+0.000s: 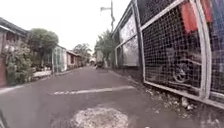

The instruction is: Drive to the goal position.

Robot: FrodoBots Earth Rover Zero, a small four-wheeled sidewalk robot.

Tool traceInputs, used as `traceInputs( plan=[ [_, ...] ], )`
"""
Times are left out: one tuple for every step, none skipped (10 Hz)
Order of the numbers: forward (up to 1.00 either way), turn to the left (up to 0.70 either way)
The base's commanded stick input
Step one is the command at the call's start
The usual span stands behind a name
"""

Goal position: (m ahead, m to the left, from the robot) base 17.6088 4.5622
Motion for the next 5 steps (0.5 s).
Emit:
traceInputs(
  plan=[
    [0.70, 0.24],
    [0.70, 0.29],
    [0.70, 0.35],
    [0.70, 0.35],
    [0.70, 0.35]
  ],
)
